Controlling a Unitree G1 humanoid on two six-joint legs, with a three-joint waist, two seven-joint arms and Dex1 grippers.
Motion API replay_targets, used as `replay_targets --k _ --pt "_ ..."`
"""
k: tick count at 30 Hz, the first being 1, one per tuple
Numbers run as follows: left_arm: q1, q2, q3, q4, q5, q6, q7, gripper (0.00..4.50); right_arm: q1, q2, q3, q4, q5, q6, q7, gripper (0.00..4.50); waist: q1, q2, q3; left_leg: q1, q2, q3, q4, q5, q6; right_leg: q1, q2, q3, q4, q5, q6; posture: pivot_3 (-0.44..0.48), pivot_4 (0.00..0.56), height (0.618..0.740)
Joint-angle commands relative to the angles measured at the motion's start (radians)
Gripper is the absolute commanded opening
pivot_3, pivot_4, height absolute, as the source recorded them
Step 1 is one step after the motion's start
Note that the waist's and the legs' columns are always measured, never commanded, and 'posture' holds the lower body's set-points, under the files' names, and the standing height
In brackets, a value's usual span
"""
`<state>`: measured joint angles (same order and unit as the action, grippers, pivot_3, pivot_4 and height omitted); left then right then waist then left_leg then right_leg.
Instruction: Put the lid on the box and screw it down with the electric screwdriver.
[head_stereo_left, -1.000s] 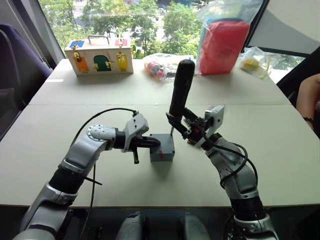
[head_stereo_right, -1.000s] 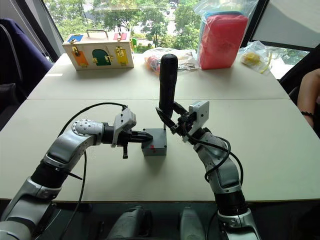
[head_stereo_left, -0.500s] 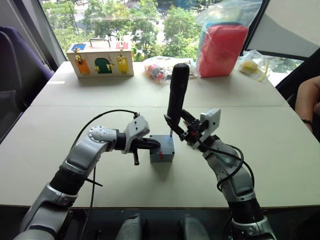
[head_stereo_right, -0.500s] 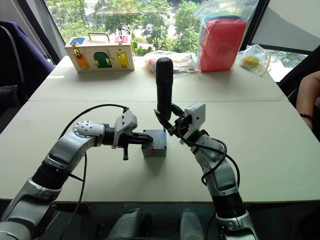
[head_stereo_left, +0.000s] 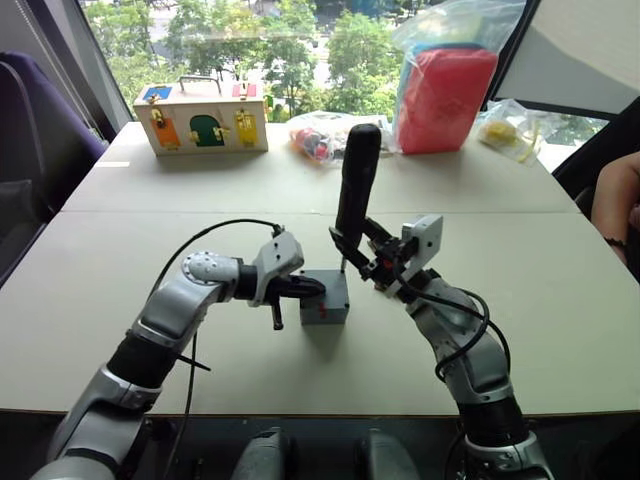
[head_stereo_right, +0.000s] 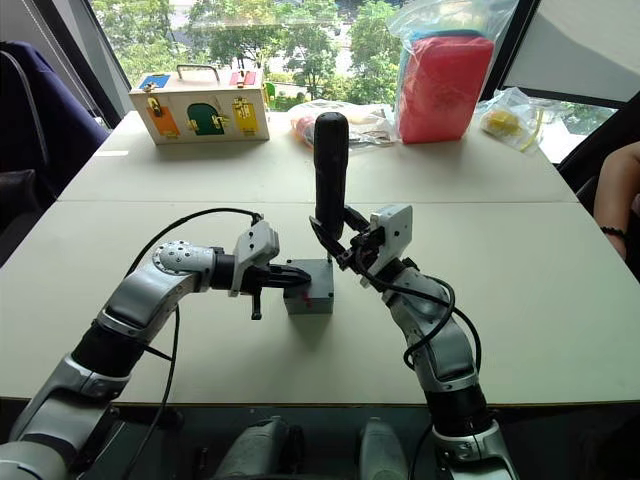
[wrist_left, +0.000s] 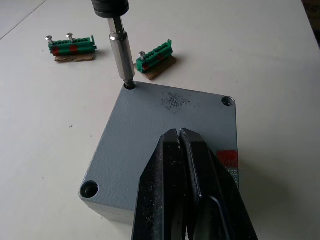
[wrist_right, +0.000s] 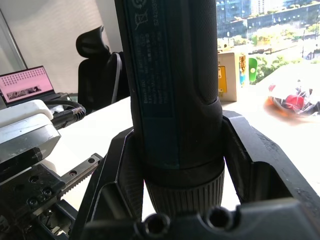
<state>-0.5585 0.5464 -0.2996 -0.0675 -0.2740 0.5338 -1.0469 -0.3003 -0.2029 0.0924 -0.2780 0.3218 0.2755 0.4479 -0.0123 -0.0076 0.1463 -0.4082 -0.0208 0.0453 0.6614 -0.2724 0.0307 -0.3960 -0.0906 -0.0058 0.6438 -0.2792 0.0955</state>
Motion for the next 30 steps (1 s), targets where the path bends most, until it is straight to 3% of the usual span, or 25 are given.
replay_targets --k 1,8,11,14,21,25,30 --pt "0.005 0.005 -0.028 0.030 0.025 0.004 -0.015 0.00 -0.101 -0.029 -0.086 -0.134 0.092 0.090 -0.025 1.85 0.001 0.001 0.001 -0.001 0.000 0.000 0.000 0.000 0.000 -0.001 0.000 0.000 0.000 0.000 0.000 0.000 0.150 0.740" --pt "0.000 0.000 -0.010 0.057 0.024 -0.013 -0.022 0.00 -0.287 -0.020 -0.261 -0.204 0.308 0.445 -0.244 1.85 -0.001 0.002 0.001 -0.003 0.000 0.000 -0.001 0.000 0.000 -0.004 -0.001 0.000 0.000 0.001 0.002 0.000 0.150 0.740" --pt "-0.015 -0.022 0.023 0.061 0.012 -0.023 0.004 0.00 -0.342 -0.028 -0.335 -0.164 0.428 0.673 -0.337 1.85 -0.001 0.002 0.001 -0.003 0.000 0.000 -0.001 0.000 0.000 -0.004 -0.001 0.000 0.000 0.001 0.002 0.000 0.150 0.740" --pt "-0.043 -0.032 0.053 0.028 -0.016 0.004 0.008 0.00 -0.392 -0.044 -0.426 -0.134 0.513 0.773 -0.405 1.85 -0.001 0.002 0.002 -0.004 -0.001 0.000 -0.002 0.000 0.000 -0.005 -0.002 0.000 0.000 0.000 0.000 0.000 0.150 0.740" --pt "-0.110 0.065 0.066 -0.094 -0.077 0.045 -0.113 0.00 -0.469 -0.321 -0.556 0.022 0.642 1.294 -0.408 1.85 -0.002 0.005 0.004 -0.026 -0.002 0.001 0.000 0.004 -0.005 -0.027 -0.002 -0.001 0.003 0.002 0.003 0.000 0.150 0.740" --pt "-0.133 0.122 0.052 -0.137 -0.093 0.041 -0.192 0.00 -0.370 -0.507 -0.509 0.127 0.770 1.339 -0.405 1.85 -0.001 0.006 0.004 -0.027 -0.002 0.001 0.000 0.002 0.000 -0.026 -0.002 -0.001 0.002 0.002 0.003 0.000 0.150 0.740" --pt "-0.130 0.152 0.031 -0.162 -0.097 0.031 -0.248 0.00 -0.272 -0.643 -0.463 0.283 0.943 1.339 -0.484 1.85 -0.006 0.006 0.006 -0.027 -0.002 0.003 0.003 0.002 0.002 -0.026 -0.001 -0.001 0.003 0.002 0.003 0.000 0.150 0.740"
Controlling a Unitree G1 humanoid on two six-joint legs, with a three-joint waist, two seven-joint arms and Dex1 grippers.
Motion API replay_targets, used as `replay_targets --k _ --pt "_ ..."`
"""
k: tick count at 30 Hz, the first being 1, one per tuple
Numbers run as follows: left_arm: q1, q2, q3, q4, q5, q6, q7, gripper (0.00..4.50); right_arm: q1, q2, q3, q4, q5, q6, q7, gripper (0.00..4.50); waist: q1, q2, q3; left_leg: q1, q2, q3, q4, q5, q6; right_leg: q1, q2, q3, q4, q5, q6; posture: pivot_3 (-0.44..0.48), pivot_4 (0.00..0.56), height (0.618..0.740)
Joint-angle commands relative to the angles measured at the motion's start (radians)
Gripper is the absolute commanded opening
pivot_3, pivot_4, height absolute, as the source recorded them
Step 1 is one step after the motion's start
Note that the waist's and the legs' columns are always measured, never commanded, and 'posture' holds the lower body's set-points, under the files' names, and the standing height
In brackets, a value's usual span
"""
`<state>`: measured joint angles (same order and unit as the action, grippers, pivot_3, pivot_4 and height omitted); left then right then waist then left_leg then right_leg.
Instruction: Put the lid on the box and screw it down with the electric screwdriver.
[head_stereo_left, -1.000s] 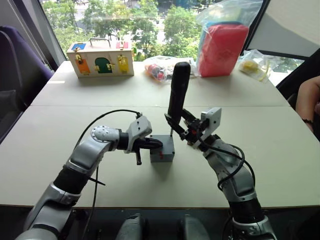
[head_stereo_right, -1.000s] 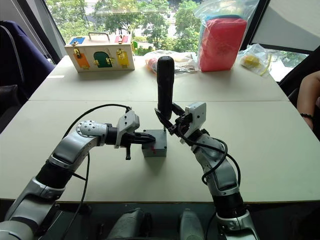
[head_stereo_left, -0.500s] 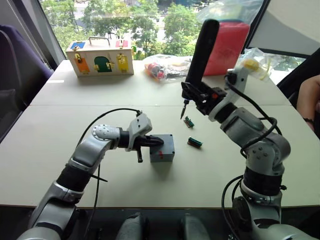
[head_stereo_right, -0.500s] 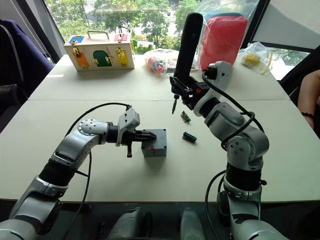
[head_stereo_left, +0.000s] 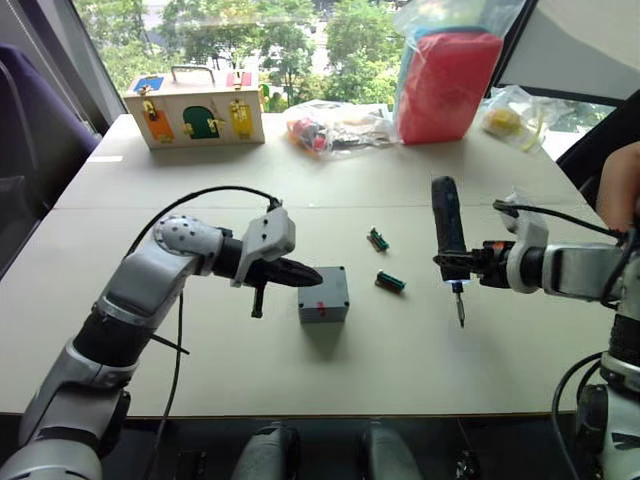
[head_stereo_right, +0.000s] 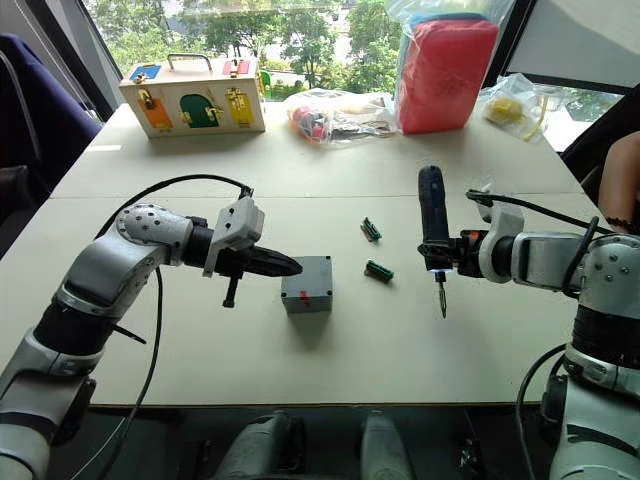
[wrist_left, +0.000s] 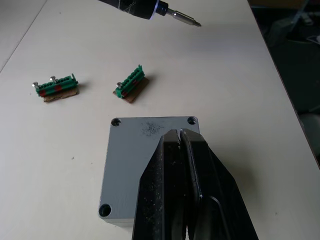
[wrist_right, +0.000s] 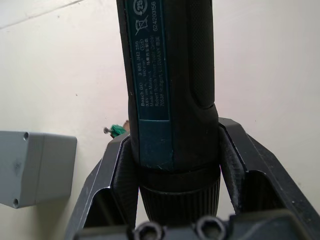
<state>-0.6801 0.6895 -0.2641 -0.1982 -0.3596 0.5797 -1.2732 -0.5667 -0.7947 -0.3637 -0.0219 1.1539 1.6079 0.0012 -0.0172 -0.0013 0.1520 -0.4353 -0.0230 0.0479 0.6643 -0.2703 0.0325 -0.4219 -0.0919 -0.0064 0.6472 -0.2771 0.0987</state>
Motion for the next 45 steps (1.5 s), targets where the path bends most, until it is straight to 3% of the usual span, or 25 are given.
replay_targets --k 1,11,19,21,22,24,26,28,33,37,41,45 --pt "-0.004 0.004 -0.005 -0.029 -0.010 -0.016 -0.020 0.00 0.009 -0.066 0.003 0.045 0.131 0.007 -0.057 1.85 -0.001 0.000 0.000 0.000 0.000 0.000 0.000 0.000 0.000 0.000 0.000 0.000 0.001 0.000 0.000 0.000 0.150 0.740" --pt "0.026 -0.015 -0.016 -0.023 0.006 -0.029 0.008 0.00 0.007 -0.140 0.085 0.186 0.240 0.007 -0.172 1.85 0.005 -0.001 0.001 0.000 0.002 0.000 0.001 0.000 0.000 0.001 0.004 0.000 0.000 0.001 0.001 0.000 0.150 0.740" --pt "0.027 -0.037 0.018 -0.019 -0.019 -0.006 0.046 0.00 -0.014 -0.136 0.113 0.243 0.164 0.007 -0.158 1.85 0.007 -0.001 0.001 0.000 0.002 0.000 0.002 0.000 0.000 0.001 0.005 0.000 0.000 0.001 0.001 0.000 0.150 0.740" --pt "0.027 -0.035 0.025 -0.022 -0.026 0.005 0.054 0.00 -0.010 -0.137 0.117 0.238 0.153 0.007 -0.151 2.84 0.007 -0.001 0.001 0.000 0.002 0.000 0.002 0.000 0.000 0.002 0.005 0.000 0.000 0.001 0.002 0.000 0.150 0.740" --pt "0.029 -0.033 0.029 -0.021 -0.027 0.009 0.058 0.00 -0.007 -0.138 0.119 0.231 0.146 0.007 -0.145 2.99 0.006 -0.001 0.000 0.000 0.002 0.000 0.002 0.000 0.000 0.002 0.005 0.000 0.000 0.001 0.002 0.000 0.150 0.740" --pt "0.030 -0.030 0.041 -0.015 -0.033 0.018 0.070 0.00 -0.006 -0.135 0.116 0.226 0.135 0.007 -0.138 3.71 0.006 -0.001 0.001 0.000 0.002 -0.001 0.002 0.000 0.000 0.002 0.005 0.000 0.000 0.001 0.002 0.000 0.150 0.740" --pt "0.031 -0.030 0.054 -0.008 -0.039 0.029 0.083 0.00 -0.003 -0.136 0.113 0.195 0.089 0.007 -0.125 4.28 0.007 -0.001 0.000 0.001 0.002 -0.001 0.003 0.000 0.000 0.003 0.005 0.000 0.000 0.001 0.002 0.000 0.150 0.740" --pt "0.023 -0.043 0.095 0.009 -0.066 0.062 0.115 0.00 -0.002 -0.142 0.116 0.164 0.035 -0.015 -0.097 4.47 0.008 -0.001 0.000 0.001 0.002 -0.001 0.003 0.000 0.000 0.003 0.005 0.000 0.000 0.001 0.002 0.000 0.150 0.740" --pt "0.028 -0.078 0.243 0.071 -0.128 0.144 0.245 0.00 -0.084 -0.114 0.102 0.053 -0.072 -0.282 0.129 4.47 0.001 -0.001 0.001 0.001 0.002 -0.001 0.003 0.000 0.001 0.003 0.006 0.000 0.000 0.001 0.003 0.000 0.150 0.740" --pt "0.087 -0.046 0.253 0.078 -0.099 0.156 0.286 0.00 -0.044 -0.043 0.083 -0.106 -0.126 -0.493 0.268 4.47 0.002 -0.001 0.001 0.002 0.004 -0.001 0.003 0.000 0.000 0.003 0.011 0.001 0.000 0.001 0.003 0.000 0.150 0.740" --pt "0.136 -0.042 0.258 0.092 -0.109 0.167 0.298 0.00 0.081 -0.064 0.224 -0.323 -0.194 -0.582 0.472 4.47 0.013 -0.002 0.001 0.002 0.005 -0.002 0.003 0.000 0.000 0.004 0.009 0.001 0.000 0.001 0.003 0.000 0.150 0.740" --pt "0.184 -0.019 0.188 0.110 -0.044 0.123 0.289 0.00 0.204 -0.115 0.436 -0.502 -0.349 -0.706 0.640 4.47 0.021 -0.002 0.001 0.003 0.002 -0.001 0.005 0.000 0.001 0.006 0.005 0.001 0.000 0.002 0.004 0.000 0.150 0.740"
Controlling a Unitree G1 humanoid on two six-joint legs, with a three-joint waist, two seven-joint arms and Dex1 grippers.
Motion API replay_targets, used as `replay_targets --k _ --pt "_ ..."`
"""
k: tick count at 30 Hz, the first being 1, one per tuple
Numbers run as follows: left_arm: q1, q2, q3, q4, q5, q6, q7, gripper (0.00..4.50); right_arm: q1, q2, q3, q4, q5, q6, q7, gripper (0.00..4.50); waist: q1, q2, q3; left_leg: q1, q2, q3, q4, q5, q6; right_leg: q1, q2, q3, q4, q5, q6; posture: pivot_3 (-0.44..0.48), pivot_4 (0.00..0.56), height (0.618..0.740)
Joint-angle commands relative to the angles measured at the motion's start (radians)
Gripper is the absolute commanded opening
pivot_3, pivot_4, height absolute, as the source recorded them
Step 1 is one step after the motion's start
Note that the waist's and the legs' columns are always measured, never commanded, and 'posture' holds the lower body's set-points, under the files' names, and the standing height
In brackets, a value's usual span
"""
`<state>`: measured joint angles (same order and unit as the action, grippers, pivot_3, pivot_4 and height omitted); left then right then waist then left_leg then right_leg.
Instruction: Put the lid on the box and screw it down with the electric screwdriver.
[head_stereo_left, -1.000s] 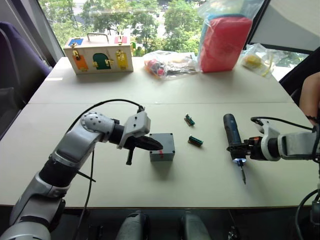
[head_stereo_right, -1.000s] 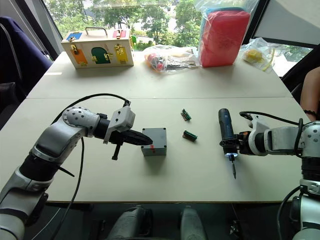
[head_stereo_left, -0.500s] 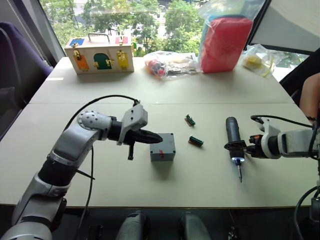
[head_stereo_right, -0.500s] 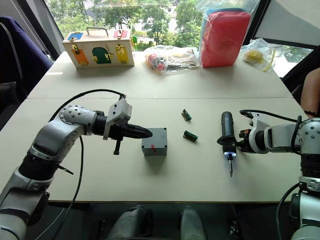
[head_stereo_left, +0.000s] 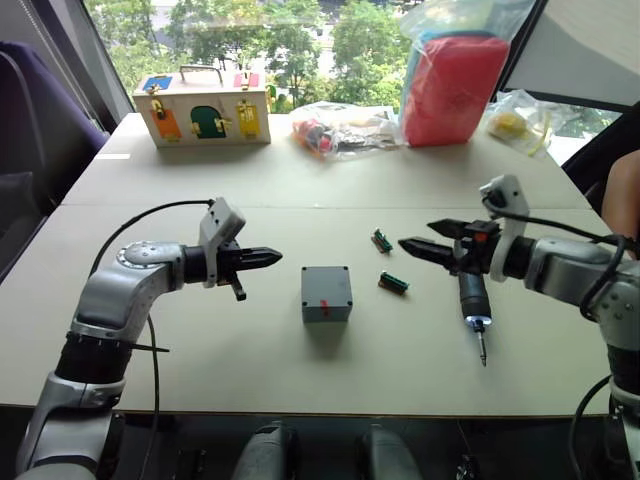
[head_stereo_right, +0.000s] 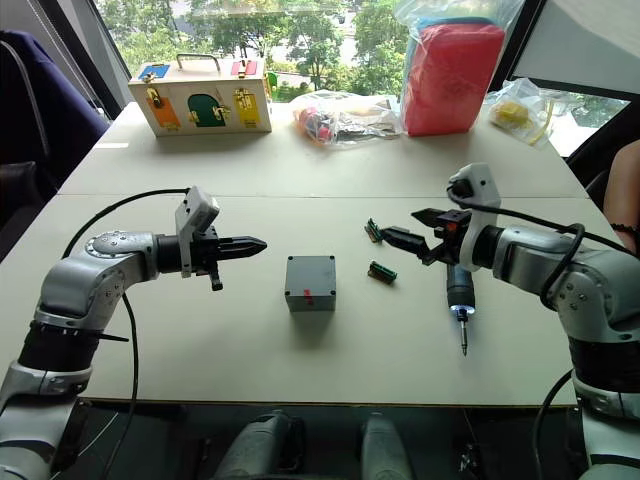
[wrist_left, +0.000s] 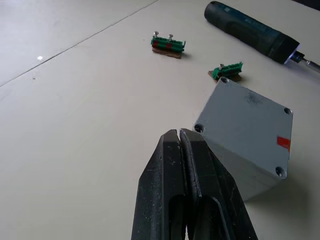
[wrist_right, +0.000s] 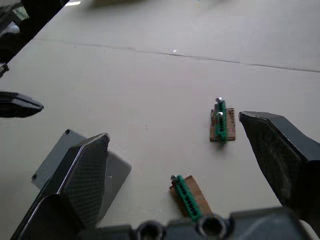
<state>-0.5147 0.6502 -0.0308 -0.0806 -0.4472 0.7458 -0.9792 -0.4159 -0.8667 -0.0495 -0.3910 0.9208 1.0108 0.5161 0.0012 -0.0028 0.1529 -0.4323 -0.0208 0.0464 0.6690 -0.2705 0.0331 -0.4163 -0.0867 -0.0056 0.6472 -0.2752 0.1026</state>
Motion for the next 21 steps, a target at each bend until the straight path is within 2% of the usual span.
replay_targets --k 1,3,12,21 --pt "0.027 0.023 -0.063 -0.010 0.054 -0.049 -0.012 0.00 0.074 -0.039 0.160 -0.139 -0.149 -0.132 0.142 4.47 0.004 0.000 0.000 0.001 0.000 0.000 0.000 0.000 0.000 0.001 0.000 0.000 0.000 0.000 0.000 0.000 0.150 0.740" --pt "0.032 0.021 -0.082 -0.017 0.054 -0.046 -0.021 0.00 0.097 -0.020 0.206 -0.125 -0.203 -0.171 0.158 4.47 0.006 -0.001 0.000 0.007 0.000 0.000 -0.001 -0.001 0.002 0.007 0.000 0.000 -0.003 0.000 0.000 0.000 0.150 0.740" --pt "0.005 0.007 -0.170 0.004 0.107 -0.100 -0.049 0.00 0.102 0.066 0.322 -0.078 -0.347 -0.227 0.212 4.47 0.009 -0.001 0.000 0.007 0.000 0.000 -0.001 -0.001 0.001 0.006 -0.002 -0.001 -0.003 0.000 -0.001 0.000 0.150 0.740" --pt "-0.125 -0.097 -0.207 0.165 0.144 -0.182 -0.078 0.00 0.093 0.136 0.321 -0.159 -0.289 -0.121 0.243 4.47 0.010 -0.001 0.000 0.007 0.000 0.000 -0.001 -0.001 0.001 0.006 -0.003 -0.001 -0.002 0.000 -0.001 0.000 0.150 0.740"
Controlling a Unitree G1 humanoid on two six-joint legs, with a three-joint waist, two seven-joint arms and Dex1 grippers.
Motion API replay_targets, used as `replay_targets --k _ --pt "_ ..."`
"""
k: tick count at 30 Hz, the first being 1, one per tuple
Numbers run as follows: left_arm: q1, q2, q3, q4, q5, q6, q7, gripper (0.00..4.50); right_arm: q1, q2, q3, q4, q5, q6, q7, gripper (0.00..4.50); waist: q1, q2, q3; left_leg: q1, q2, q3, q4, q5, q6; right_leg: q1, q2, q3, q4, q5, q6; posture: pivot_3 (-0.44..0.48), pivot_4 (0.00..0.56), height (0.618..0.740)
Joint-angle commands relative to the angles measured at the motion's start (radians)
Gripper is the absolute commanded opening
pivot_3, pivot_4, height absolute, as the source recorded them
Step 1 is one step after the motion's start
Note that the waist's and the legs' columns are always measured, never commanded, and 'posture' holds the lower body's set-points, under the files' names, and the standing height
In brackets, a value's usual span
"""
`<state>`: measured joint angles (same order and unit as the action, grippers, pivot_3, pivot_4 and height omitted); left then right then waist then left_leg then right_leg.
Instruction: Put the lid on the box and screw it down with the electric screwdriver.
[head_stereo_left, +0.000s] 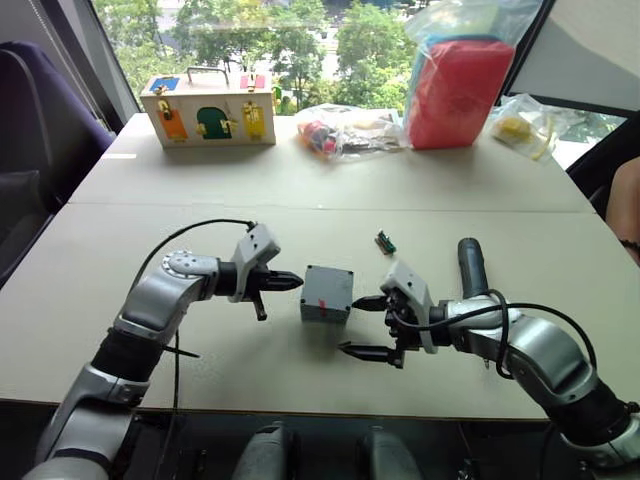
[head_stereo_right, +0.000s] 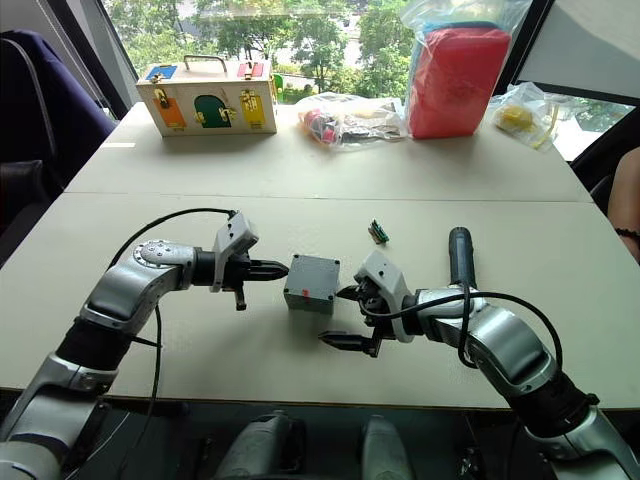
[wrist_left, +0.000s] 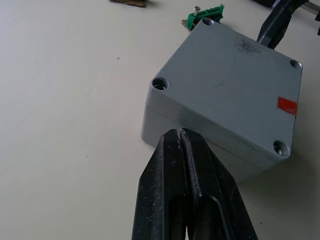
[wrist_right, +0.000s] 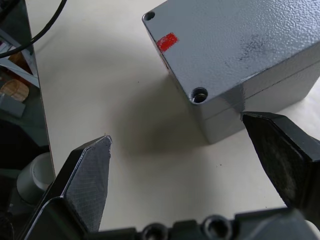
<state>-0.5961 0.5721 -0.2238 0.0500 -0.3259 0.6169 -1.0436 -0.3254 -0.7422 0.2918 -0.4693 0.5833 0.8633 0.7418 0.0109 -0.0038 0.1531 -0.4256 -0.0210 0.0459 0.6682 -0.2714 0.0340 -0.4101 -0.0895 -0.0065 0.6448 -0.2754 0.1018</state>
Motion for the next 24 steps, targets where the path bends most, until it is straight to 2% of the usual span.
replay_targets --k 1,6,9,12,16,24 --pt "-0.058 -0.027 -0.019 0.065 0.038 -0.070 -0.013 0.00 0.011 0.010 -0.024 -0.098 0.057 0.038 0.019 4.47 0.000 0.000 0.000 0.000 0.000 0.000 0.000 0.000 0.000 0.000 0.000 0.000 0.000 0.000 0.000 0.000 0.150 0.740" --pt "-0.091 -0.024 -0.023 0.161 0.089 -0.138 -0.028 0.00 0.050 -0.016 -0.069 -0.151 0.064 0.065 0.008 4.47 0.000 0.000 0.000 0.000 0.000 0.000 0.000 0.000 0.000 0.000 0.000 0.000 0.000 0.000 0.000 0.000 0.150 0.740" --pt "-0.082 0.017 -0.002 0.148 0.090 -0.131 -0.052 0.00 0.038 -0.048 -0.103 -0.127 0.006 0.028 -0.002 4.47 -0.002 0.000 0.000 0.000 0.000 0.000 0.000 0.000 0.000 0.000 0.000 0.000 0.000 0.000 0.000 0.000 0.150 0.740" --pt "-0.031 0.088 -0.019 0.065 0.093 -0.109 -0.100 0.00 -0.010 -0.068 -0.084 -0.036 -0.105 -0.069 0.002 4.47 -0.008 0.000 0.000 0.000 0.000 0.000 0.000 0.000 0.000 0.000 0.000 0.000 0.000 0.000 0.000 0.000 0.150 0.740" --pt "0.051 0.148 -0.041 -0.091 0.067 -0.044 -0.146 0.00 -0.073 -0.090 -0.016 0.093 -0.231 -0.216 0.082 4.47 -0.009 0.000 0.000 0.000 0.000 0.000 -0.001 0.000 0.000 0.000 0.000 0.000 0.000 0.000 0.000 0.000 0.150 0.740" --pt "0.130 0.149 -0.026 -0.230 0.042 0.051 -0.108 0.00 -0.231 -0.043 0.088 0.365 -0.403 -0.472 0.257 4.47 -0.004 0.000 0.000 0.000 0.000 0.000 0.000 0.000 0.000 0.000 0.000 0.000 0.001 0.000 0.000 0.000 0.150 0.740"
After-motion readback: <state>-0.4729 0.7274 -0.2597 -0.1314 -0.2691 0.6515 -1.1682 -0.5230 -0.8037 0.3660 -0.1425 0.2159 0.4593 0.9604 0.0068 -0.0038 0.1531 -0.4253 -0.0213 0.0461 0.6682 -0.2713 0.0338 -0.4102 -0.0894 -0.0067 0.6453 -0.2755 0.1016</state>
